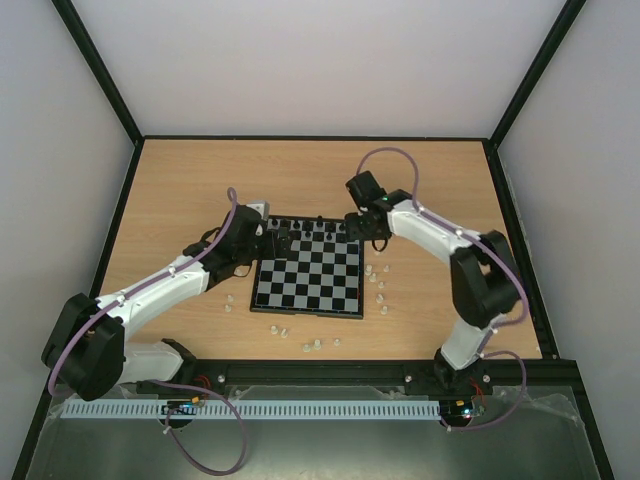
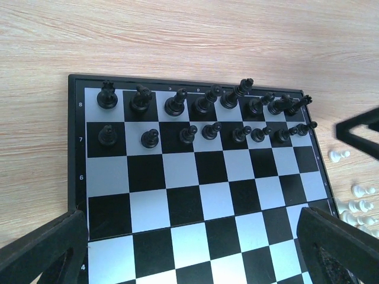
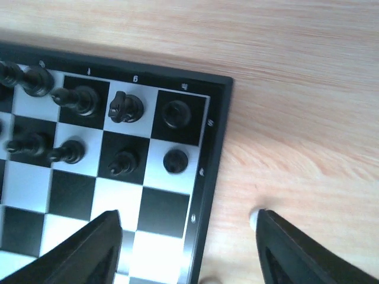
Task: Set up the chess pieces on the board
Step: Place the chess piece on the chessboard.
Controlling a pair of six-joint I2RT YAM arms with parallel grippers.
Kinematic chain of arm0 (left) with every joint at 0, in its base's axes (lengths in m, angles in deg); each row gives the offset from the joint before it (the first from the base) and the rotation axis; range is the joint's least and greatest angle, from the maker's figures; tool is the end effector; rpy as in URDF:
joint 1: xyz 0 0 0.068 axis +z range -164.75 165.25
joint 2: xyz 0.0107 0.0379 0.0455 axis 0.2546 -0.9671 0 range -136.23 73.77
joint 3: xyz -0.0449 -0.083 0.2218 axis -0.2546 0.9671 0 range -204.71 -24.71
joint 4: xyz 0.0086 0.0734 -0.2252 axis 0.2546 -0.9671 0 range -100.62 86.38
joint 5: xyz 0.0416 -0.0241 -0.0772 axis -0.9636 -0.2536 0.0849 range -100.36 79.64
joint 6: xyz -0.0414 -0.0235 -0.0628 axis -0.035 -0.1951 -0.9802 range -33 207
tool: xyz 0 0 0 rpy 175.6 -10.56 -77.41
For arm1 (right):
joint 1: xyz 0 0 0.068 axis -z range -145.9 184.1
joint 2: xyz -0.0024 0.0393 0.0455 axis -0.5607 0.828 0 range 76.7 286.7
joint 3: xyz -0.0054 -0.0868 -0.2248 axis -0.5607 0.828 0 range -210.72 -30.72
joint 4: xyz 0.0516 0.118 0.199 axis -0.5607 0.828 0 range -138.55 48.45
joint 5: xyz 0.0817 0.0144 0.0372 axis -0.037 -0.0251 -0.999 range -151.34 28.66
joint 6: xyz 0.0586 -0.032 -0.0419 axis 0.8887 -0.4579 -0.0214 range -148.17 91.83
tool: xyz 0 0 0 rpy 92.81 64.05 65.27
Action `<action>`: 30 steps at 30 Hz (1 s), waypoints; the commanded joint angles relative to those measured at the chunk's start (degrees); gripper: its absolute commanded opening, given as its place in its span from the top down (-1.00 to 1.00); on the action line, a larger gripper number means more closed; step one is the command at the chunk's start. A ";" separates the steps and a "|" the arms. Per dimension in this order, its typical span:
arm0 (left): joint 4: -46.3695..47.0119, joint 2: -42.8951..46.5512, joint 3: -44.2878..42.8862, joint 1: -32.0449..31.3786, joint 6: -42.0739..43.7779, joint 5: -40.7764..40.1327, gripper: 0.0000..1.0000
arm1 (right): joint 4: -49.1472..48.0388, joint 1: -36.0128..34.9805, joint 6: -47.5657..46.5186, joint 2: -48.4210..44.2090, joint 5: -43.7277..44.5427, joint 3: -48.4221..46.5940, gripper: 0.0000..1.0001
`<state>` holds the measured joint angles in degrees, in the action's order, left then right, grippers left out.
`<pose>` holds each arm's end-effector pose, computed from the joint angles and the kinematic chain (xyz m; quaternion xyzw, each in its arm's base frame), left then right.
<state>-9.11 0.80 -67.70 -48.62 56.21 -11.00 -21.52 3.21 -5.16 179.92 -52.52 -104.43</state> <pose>0.2388 -0.1594 0.1948 0.0214 0.8887 -0.2407 0.3897 0.3233 0.1813 0.1654 -0.0436 0.9541 0.0645 0.2892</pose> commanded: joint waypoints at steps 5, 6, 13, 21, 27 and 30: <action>-1.00 1.49 0.92 -0.30 0.51 -1.39 -0.99 | 2.06 -0.44 1.42 -19.50 0.84 10.43 -0.99; -1.31 2.04 0.82 -0.28 0.36 -1.36 -0.98 | 1.92 -0.40 1.74 -21.71 0.47 11.64 -0.98; -5.18 10.06 1.63 -0.36 -1.39 -1.51 -0.99 | 0.38 -0.44 4.40 -34.74 -3.35 18.83 -0.97; -10.28 21.22 2.71 -0.49 -4.43 0.87 -0.99 | 0.47 -0.38 5.33 -42.56 -11.78 19.88 -0.97; -12.80 24.96 1.46 -0.42 -3.60 2.82 -0.99 | 0.18 -0.39 6.28 -42.83 -20.71 20.55 -0.97; -11.97 25.25 2.58 -0.50 -4.35 4.52 -0.99 | -2.59 -0.39 6.89 -43.19 -25.38 22.74 -0.97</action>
<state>-19.67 25.37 -65.75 -48.86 52.80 -9.25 -22.20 3.06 0.39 137.17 -69.40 -84.56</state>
